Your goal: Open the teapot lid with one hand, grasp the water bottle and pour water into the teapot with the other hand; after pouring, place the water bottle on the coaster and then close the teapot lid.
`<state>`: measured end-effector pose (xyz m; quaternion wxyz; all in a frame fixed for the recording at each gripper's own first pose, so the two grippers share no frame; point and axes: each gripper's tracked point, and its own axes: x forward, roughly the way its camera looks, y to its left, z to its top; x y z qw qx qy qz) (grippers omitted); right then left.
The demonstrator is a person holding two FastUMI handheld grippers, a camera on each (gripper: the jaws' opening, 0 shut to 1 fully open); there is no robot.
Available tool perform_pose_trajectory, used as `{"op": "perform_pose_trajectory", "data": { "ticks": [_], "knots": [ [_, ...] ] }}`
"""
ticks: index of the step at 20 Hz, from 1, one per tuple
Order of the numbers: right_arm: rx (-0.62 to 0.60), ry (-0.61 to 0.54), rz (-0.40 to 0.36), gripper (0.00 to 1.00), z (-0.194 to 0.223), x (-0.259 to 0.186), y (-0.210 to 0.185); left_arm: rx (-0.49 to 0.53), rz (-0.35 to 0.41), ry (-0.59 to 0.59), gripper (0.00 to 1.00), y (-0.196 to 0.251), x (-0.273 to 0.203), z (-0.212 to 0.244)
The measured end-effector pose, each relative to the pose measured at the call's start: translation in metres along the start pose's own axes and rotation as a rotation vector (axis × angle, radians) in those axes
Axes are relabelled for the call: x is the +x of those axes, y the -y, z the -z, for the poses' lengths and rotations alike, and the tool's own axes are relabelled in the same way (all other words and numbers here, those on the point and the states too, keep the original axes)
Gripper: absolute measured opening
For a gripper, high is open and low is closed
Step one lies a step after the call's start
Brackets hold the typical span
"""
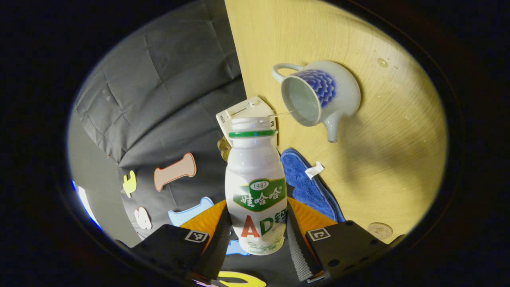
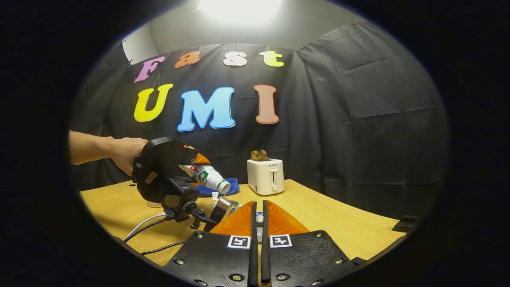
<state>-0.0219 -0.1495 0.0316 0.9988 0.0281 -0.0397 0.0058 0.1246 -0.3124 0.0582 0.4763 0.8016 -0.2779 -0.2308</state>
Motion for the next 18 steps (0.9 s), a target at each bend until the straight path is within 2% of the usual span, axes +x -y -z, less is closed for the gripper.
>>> {"op": "perform_pose_trajectory", "data": {
  "ticks": [5,8,9,10,11,13,14,18],
  "knots": [
    [-0.001,-0.004,0.001,0.03,0.001,0.001,0.000,0.006,0.013,-0.001,0.80,0.009,0.002,0.000],
    [-0.003,-0.010,0.000,0.03,0.003,0.001,-0.001,0.006,0.021,0.004,0.75,0.013,0.002,-0.002],
    [-0.004,-0.009,0.001,0.03,0.002,0.001,-0.001,0.006,0.019,0.006,0.75,0.013,0.003,-0.003],
    [-0.004,-0.009,0.002,0.03,0.002,0.001,0.000,0.004,0.022,0.006,0.80,0.014,0.002,-0.004],
    [-0.005,-0.009,0.001,0.03,0.002,0.001,0.000,0.001,0.023,0.009,0.75,0.015,0.003,-0.005],
    [-0.006,-0.011,0.002,0.03,0.002,0.001,0.000,-0.005,0.023,0.012,0.75,0.015,0.003,-0.006],
    [-0.006,-0.012,0.001,0.03,0.002,0.001,-0.001,-0.006,0.021,0.014,0.80,0.014,0.003,-0.007],
    [-0.009,-0.011,-0.002,0.03,0.001,0.001,-0.002,-0.030,0.018,0.017,0.80,0.017,0.003,-0.008]
  ]
}}
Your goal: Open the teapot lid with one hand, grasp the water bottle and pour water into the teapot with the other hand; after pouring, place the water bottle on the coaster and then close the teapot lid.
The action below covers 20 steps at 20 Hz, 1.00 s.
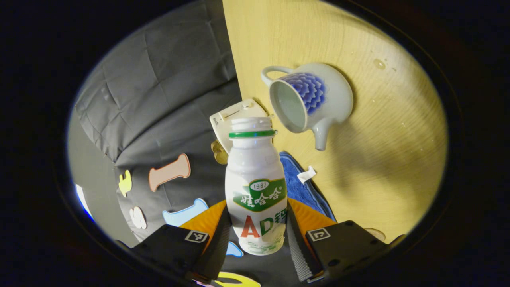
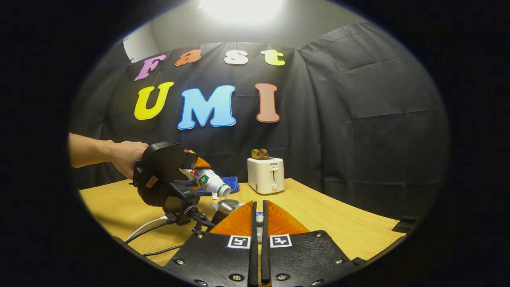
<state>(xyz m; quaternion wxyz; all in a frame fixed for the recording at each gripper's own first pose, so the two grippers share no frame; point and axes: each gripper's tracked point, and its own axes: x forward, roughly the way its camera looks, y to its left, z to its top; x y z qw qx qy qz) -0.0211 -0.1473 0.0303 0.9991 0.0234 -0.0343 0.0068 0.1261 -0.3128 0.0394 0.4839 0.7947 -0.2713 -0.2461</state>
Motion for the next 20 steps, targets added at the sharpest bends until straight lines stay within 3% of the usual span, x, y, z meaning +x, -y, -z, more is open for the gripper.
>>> {"op": "perform_pose_trajectory", "data": {
  "ticks": [12,14,20],
  "knots": [
    [-0.012,0.009,0.008,0.03,-0.005,0.004,0.001,-0.281,0.014,0.037,0.81,0.033,-0.001,-0.001],
    [-0.017,0.000,0.006,0.03,-0.003,0.007,0.001,-0.379,0.023,0.043,0.75,0.038,-0.002,0.003],
    [-0.032,-0.012,-0.049,0.03,-0.006,0.025,-0.009,-0.675,-0.024,0.013,0.79,0.042,-0.029,0.024]
  ]
}}
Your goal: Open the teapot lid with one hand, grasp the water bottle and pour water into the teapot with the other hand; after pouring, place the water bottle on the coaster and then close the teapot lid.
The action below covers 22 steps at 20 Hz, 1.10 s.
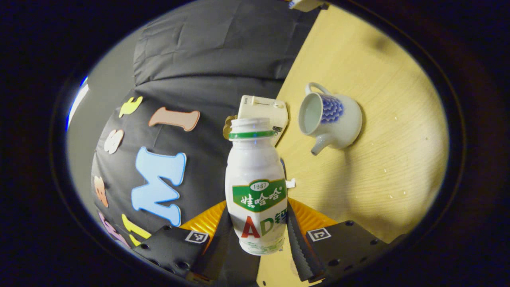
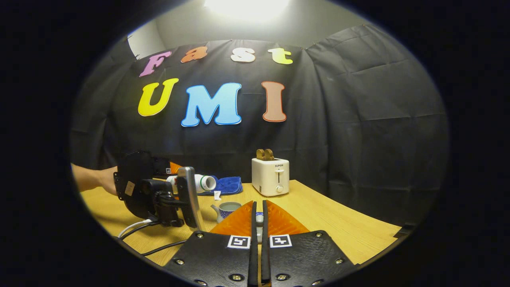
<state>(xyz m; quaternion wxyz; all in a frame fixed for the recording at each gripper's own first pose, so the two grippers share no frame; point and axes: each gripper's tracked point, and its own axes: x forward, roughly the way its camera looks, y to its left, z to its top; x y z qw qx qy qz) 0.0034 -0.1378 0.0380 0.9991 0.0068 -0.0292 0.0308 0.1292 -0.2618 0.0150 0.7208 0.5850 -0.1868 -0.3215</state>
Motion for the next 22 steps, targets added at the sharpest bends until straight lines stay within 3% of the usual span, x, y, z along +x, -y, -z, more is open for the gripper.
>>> {"op": "perform_pose_trajectory", "data": {
  "ticks": [3,4,5,7,10,11,13,14,19,22],
  "knots": [
    [0.011,-0.018,-0.040,0.03,0.001,0.015,-0.009,-0.165,-0.025,-0.004,0.81,-0.004,-0.016,0.013],
    [0.020,-0.031,-0.056,0.03,0.003,0.022,-0.014,-0.204,-0.040,-0.011,0.75,-0.006,-0.017,0.018],
    [0.031,-0.043,-0.067,0.03,0.004,0.028,-0.017,-0.247,-0.050,-0.019,0.80,-0.006,-0.017,0.023],
    [0.031,-0.063,-0.080,0.03,0.007,0.041,-0.025,-0.340,-0.061,-0.023,0.80,-0.005,-0.009,0.026],
    [-0.003,-0.075,-0.095,0.03,0.008,0.063,-0.038,-0.470,-0.087,-0.016,0.70,-0.005,-0.004,0.030],
    [-0.002,-0.081,-0.107,0.03,0.008,0.071,-0.043,-0.515,-0.088,-0.010,0.80,-0.003,-0.002,0.031],
    [0.004,-0.088,-0.120,0.03,0.009,0.084,-0.051,-0.606,-0.117,0.021,0.80,-0.006,0.000,0.028],
    [0.006,-0.089,-0.122,0.03,0.009,0.092,-0.054,-0.652,-0.134,0.033,0.75,-0.010,0.000,0.025],
    [-0.022,-0.072,-0.094,0.03,0.006,0.121,-0.059,-1.002,-0.122,0.086,0.75,-0.016,-0.006,0.009],
    [-0.025,-0.085,-0.080,0.03,0.012,0.136,-0.059,-1.100,-0.133,0.091,0.78,-0.022,-0.010,0.012]
  ]
}}
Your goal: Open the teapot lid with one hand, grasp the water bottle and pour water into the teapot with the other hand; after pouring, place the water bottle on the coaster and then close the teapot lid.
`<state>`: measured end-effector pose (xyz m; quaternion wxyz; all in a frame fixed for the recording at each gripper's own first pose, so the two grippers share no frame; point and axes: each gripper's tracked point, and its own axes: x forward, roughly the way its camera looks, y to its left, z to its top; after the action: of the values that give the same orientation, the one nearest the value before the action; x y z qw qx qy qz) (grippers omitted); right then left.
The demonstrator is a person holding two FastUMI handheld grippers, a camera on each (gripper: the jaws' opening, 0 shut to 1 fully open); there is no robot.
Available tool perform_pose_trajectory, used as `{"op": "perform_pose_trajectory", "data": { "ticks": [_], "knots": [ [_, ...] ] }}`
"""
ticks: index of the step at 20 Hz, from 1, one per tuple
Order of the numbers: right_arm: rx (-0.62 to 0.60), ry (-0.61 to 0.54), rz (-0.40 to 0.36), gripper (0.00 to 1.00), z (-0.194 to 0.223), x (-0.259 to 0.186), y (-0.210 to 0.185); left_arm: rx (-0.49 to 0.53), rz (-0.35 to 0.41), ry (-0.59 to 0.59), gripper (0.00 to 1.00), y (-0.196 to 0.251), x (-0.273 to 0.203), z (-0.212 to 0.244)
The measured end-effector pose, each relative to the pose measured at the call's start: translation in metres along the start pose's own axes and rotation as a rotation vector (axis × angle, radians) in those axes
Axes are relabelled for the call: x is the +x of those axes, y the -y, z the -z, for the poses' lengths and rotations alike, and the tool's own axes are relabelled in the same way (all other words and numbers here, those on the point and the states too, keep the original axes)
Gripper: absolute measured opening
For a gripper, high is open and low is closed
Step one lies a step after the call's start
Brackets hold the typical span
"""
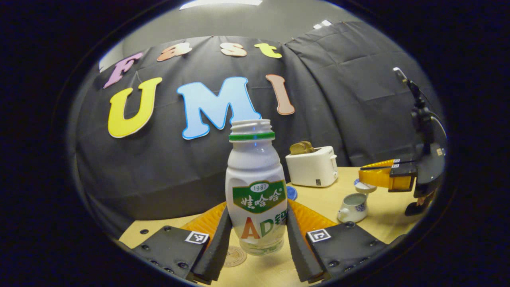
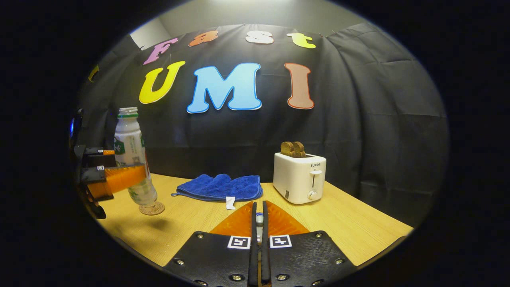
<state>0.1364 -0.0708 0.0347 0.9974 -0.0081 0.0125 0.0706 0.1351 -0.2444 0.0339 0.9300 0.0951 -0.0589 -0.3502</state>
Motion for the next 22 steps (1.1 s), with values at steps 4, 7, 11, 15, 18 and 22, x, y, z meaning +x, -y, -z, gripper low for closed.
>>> {"op": "perform_pose_trajectory", "data": {
  "ticks": [4,7,11,15,18,22],
  "knots": [
    [0.012,-0.022,0.014,0.03,0.008,0.017,-0.001,-0.027,-0.032,-0.019,0.70,-0.012,-0.003,0.008],
    [0.009,-0.049,0.013,0.03,0.018,0.023,-0.003,-0.107,-0.039,-0.034,0.70,-0.010,-0.006,0.013],
    [0.017,-0.075,0.006,0.03,0.027,0.027,-0.004,-0.150,-0.079,-0.033,0.80,-0.020,-0.003,0.013],
    [-0.013,-0.077,0.009,0.03,0.029,0.025,-0.007,-0.163,-0.092,-0.047,0.80,-0.024,-0.007,0.020],
    [-0.024,-0.080,0.012,0.04,0.030,0.024,-0.007,-0.170,-0.104,-0.067,0.80,-0.026,-0.008,0.026],
    [-0.006,-0.125,0.005,0.04,0.045,0.024,-0.009,-0.172,-0.121,-0.094,0.80,-0.029,-0.008,0.033]
  ]
}}
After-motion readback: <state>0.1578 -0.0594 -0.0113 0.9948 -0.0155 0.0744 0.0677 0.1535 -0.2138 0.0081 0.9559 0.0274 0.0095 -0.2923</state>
